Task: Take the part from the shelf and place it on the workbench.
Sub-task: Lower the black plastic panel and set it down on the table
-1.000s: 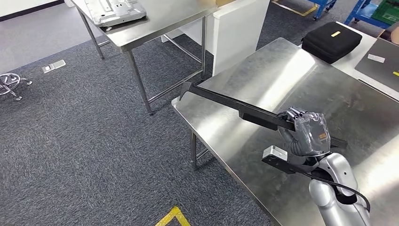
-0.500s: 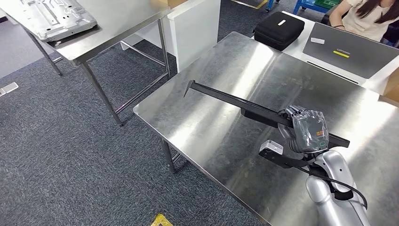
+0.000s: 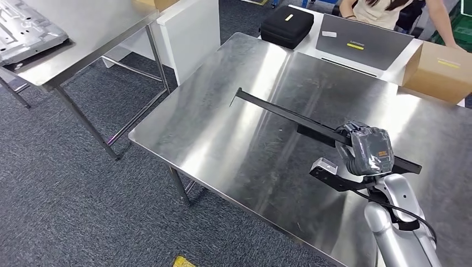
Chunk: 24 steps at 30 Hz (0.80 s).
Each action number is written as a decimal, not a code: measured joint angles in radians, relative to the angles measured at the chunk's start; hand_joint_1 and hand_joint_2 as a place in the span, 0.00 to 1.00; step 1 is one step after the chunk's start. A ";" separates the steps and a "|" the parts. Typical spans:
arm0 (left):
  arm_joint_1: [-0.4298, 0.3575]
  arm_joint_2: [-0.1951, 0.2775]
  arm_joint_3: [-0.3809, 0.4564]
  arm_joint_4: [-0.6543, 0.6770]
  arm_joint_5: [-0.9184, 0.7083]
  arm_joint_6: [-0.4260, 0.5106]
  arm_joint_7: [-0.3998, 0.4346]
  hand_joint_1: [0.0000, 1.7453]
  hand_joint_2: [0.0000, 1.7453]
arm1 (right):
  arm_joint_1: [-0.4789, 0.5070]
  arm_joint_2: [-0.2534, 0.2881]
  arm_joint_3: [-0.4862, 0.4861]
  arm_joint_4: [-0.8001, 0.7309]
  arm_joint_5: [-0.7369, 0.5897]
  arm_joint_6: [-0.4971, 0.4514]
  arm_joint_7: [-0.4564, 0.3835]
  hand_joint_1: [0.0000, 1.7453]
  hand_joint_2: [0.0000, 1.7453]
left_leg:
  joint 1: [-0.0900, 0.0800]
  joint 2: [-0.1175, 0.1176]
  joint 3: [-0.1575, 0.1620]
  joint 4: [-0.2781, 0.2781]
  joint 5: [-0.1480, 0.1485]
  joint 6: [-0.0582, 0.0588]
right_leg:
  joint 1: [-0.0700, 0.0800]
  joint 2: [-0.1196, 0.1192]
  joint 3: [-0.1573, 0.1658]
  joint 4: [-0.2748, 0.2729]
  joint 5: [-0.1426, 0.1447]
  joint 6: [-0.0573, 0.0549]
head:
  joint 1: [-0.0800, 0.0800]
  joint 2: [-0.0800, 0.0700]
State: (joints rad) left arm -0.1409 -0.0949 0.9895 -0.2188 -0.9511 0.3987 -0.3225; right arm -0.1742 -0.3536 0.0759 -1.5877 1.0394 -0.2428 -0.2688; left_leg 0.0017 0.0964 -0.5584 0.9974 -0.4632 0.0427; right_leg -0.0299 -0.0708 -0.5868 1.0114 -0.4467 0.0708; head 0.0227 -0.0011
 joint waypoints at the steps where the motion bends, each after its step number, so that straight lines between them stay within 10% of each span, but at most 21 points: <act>1: 0.000 0.001 0.000 0.000 0.001 0.001 -0.001 0.00 1.00 | -0.003 0.001 -0.002 0.006 -0.001 0.000 0.000 1.00 1.00 | -0.003 0.009 0.001 0.004 -0.003 -0.006 | 0.004 -0.001 0.002 -0.007 0.000 -0.009 | 0.000 0.000; 3: -0.001 0.000 0.000 0.000 0.002 0.002 -0.002 0.00 1.00 | -0.006 0.001 -0.006 0.016 -0.001 -0.001 0.001 1.00 1.00 | -0.001 0.022 0.002 0.006 -0.008 -0.015 | 0.003 0.024 -0.002 -0.005 0.004 -0.028 | -0.004 0.000; 5: -0.002 0.000 0.000 0.000 0.004 0.003 -0.003 0.00 1.00 | -0.010 0.001 -0.009 0.023 -0.002 -0.001 0.001 1.00 1.00 | 0.008 -0.013 -0.008 0.035 -0.035 -0.026 | -0.003 0.047 -0.004 -0.006 0.009 -0.044 | -0.006 0.000; 7: 0.000 0.000 0.000 0.000 0.005 0.004 -0.004 0.00 1.00 | -0.015 0.003 -0.010 0.029 -0.005 -0.001 0.000 1.00 1.00 | 0.012 -0.072 -0.054 0.144 -0.103 -0.032 | -0.003 0.069 -0.007 -0.006 0.014 -0.057 | -0.010 0.000; 10: 0.001 0.000 0.001 0.000 0.007 0.004 -0.004 0.00 1.00 | -0.017 0.007 -0.009 0.039 -0.009 -0.001 -0.001 1.00 1.00 | 0.012 -0.096 -0.133 0.305 -0.161 -0.027 | 0.009 0.108 -0.012 -0.006 0.019 -0.066 | -0.012 0.000; 14: 0.002 0.004 0.001 -0.001 0.008 0.005 -0.004 0.00 1.00 | -0.018 0.010 -0.010 0.047 -0.010 -0.001 -0.001 1.00 1.00 | 0.003 -0.150 -0.041 0.101 -0.039 0.018 | 0.021 0.161 -0.013 -0.007 0.026 -0.071 | -0.010 0.000; 18: 0.000 0.009 0.002 -0.002 0.008 0.008 -0.005 0.00 1.00 | -0.018 0.014 -0.010 0.052 -0.010 -0.002 -0.001 1.00 1.00 | -0.010 -0.159 0.001 0.012 -0.009 0.045 | 0.014 0.204 -0.021 -0.017 0.041 -0.053 | -0.009 0.000; 21: -0.001 0.008 0.002 -0.002 0.008 0.008 -0.006 0.00 1.00 | -0.022 0.009 -0.012 0.054 -0.010 -0.002 -0.002 1.00 1.00 | -0.004 -0.117 0.025 -0.043 0.022 0.046 | 0.021 0.143 -0.048 0.022 0.020 -0.047 | -0.007 0.000; 24: 0.001 0.004 0.002 -0.002 0.009 0.008 -0.006 0.00 1.00 | -0.029 0.009 -0.012 0.059 -0.010 -0.002 -0.002 1.00 1.00 | 0.000 -0.075 0.026 -0.055 0.028 0.042 | 0.009 0.086 -0.133 0.201 -0.059 -0.042 | -0.002 0.000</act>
State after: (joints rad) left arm -0.1394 -0.0908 0.9916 -0.2203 -0.9420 0.4063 -0.3282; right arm -0.2030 -0.3442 0.0635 -1.5287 1.0292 -0.2453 -0.2706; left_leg 0.0013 0.0218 -0.5329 0.9428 -0.4348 0.0842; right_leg -0.0209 0.0153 -0.7198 1.2123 -0.5060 0.0288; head 0.0211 -0.0011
